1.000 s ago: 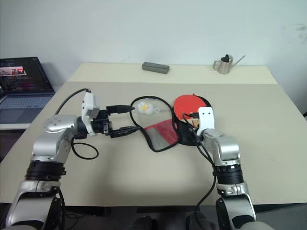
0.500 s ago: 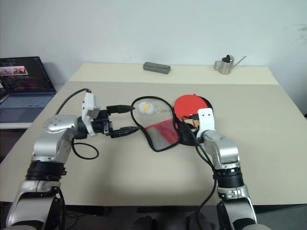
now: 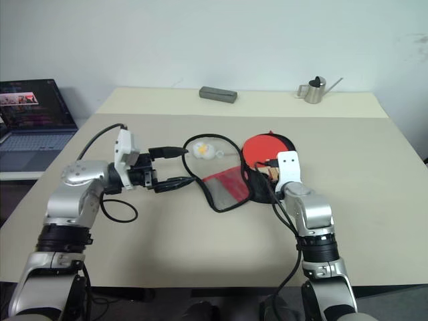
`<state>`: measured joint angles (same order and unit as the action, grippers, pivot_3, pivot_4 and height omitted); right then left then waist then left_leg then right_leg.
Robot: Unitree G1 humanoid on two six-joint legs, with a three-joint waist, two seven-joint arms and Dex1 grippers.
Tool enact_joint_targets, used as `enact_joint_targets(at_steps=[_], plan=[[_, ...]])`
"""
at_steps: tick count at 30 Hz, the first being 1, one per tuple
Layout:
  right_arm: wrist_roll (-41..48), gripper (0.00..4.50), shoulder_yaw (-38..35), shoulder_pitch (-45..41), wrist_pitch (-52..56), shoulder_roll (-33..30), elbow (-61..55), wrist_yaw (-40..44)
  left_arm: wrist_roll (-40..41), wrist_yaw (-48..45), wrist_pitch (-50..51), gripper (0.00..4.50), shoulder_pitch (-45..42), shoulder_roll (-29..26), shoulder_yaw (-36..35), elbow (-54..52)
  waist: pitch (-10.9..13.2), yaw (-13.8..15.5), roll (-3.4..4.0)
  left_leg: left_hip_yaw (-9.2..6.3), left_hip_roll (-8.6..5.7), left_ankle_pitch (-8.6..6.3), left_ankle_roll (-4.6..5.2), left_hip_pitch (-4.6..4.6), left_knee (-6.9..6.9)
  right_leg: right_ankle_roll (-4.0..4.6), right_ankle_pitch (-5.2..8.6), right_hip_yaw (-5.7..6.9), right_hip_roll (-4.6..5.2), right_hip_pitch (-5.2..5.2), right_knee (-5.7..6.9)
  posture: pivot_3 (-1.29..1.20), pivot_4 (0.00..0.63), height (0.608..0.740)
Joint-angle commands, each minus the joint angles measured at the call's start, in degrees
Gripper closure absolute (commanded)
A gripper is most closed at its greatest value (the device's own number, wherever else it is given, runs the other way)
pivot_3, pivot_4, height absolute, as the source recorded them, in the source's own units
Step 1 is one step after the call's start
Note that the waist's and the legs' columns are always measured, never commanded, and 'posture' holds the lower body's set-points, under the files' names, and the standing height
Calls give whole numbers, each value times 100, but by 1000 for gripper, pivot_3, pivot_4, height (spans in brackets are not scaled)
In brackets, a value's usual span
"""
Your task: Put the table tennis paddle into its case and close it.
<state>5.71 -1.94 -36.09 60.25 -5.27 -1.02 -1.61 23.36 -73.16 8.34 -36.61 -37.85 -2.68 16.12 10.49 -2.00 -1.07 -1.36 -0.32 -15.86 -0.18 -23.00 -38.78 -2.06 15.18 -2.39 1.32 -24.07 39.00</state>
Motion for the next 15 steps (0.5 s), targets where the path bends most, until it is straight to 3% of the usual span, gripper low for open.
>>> enact_joint_targets(at_steps=[1, 11, 15], plan=[[-55, 20, 85, -6, -79, 1, -319, 22, 0, 18, -36, 0, -112, -17, -56, -102, 0, -1, 0, 0, 0, 0, 0, 0, 0, 0, 0, 0, 0, 0, 0, 0, 150, 740], [298, 20, -51, -233, 361, 180, -1276, 273, 26, 80, 51, 0, -60, -46, -103, -139, 0, -1, 0, 0, 1, 0, 0, 0, 0, 0, 0, 0, 0, -1, 0, 0, 150, 740], [629, 20, -206, -219, 664, -72, -1785, 665, 33, 127, 81, 0, 8, -68, -135, -146, 0, 3, 0, -1, 1, 0, 0, 0, 0, 0, 0, 1, 0, -1, 0, 0, 150, 740]])
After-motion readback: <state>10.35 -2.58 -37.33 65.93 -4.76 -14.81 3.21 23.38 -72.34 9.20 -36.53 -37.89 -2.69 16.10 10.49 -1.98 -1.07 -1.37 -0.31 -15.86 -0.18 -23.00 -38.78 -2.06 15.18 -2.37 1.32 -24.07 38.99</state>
